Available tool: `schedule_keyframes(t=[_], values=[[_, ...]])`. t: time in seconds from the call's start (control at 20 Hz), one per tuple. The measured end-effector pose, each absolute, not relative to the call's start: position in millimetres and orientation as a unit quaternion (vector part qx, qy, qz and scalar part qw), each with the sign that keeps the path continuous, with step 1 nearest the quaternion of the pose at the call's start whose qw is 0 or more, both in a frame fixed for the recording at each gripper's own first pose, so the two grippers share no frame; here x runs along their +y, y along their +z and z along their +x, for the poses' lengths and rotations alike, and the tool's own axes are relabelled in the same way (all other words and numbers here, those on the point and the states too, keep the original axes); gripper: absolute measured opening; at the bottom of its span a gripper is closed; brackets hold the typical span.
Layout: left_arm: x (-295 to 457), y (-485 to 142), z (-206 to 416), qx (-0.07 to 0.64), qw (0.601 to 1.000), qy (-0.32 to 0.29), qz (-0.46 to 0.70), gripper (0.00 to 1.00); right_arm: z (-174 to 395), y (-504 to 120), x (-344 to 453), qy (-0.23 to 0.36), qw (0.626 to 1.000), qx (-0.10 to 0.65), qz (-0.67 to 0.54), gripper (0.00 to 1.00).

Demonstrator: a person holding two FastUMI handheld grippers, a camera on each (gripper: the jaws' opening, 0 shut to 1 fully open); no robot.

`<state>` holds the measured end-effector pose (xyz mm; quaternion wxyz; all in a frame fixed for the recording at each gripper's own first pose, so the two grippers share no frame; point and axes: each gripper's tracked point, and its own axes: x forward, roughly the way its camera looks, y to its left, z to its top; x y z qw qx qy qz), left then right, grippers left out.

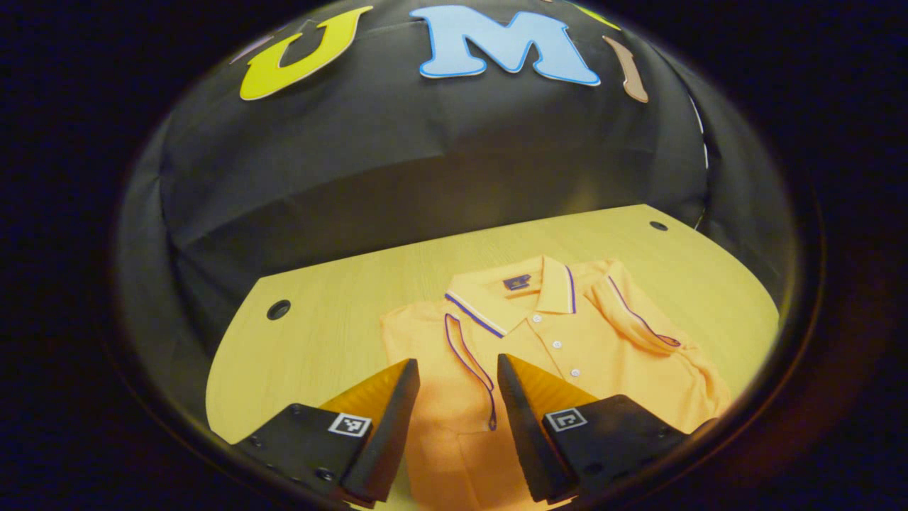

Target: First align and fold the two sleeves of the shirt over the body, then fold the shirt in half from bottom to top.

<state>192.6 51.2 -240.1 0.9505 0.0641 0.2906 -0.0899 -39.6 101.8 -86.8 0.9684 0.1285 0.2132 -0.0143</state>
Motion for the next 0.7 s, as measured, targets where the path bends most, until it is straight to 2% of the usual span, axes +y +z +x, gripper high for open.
schedule_keyframes(t=[0.1,0.15,0.25,0.4,0.7], values=[[49,-234,176,0.288,0.952,-0.09,0.05,0.81,-45,-95,100,-0.005,0.969,0.215,0.123,0.95],[48,-231,165,0.29,0.952,-0.09,0.045,0.93,-48,-100,100,0.0,0.968,0.219,0.12,0.95],[48,-227,142,0.29,0.952,-0.088,0.038,0.93,-52,-108,97,0.007,0.968,0.222,0.117,0.95],[53,-220,104,0.288,0.953,-0.083,0.038,1.0,-61,-125,93,0.012,0.966,0.23,0.117,0.95],[49,-218,34,0.297,0.951,-0.078,0.022,1.0,-81,-157,83,0.019,0.961,0.253,0.111,0.95]])
